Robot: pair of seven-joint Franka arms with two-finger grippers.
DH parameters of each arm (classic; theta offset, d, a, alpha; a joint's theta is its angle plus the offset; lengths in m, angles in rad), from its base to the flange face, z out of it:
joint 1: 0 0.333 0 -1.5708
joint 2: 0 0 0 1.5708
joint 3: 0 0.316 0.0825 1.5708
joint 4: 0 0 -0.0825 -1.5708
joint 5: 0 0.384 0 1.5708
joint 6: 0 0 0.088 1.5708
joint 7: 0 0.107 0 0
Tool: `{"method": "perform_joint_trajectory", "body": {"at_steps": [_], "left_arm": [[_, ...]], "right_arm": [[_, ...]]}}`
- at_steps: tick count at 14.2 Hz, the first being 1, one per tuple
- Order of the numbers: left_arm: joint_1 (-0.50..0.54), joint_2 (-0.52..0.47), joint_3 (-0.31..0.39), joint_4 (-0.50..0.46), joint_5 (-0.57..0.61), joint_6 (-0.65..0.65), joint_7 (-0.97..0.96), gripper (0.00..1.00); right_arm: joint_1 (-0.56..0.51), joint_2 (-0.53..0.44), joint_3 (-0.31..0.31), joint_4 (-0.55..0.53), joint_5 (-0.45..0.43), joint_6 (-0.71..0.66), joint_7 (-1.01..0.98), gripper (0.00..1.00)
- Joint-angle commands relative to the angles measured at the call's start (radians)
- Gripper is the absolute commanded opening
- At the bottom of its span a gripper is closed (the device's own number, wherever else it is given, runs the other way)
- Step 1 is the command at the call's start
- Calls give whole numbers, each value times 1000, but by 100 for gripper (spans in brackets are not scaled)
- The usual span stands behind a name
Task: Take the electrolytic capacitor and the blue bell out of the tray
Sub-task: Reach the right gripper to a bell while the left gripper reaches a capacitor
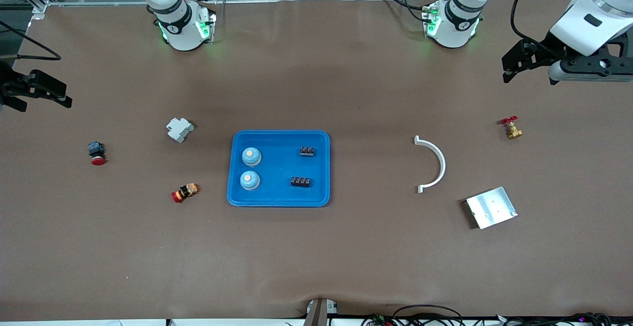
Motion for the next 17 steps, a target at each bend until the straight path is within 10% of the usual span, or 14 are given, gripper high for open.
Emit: {"method": "perform_joint_trajectory", "body": {"at_steps": [1,5,17], "left_arm": [[-1,19,-6,6,-41,3,2,100],[0,25,-44,-44,-60,61,-41,100],[-76,211,-244,-139,-35,230,-1033,100]], "right_arm": [[-15,3,3,11,12,-3,-2,100],[-15,19,3,11,1,-3,-3,100],[83,119,8,8,20,40,13,100]]}}
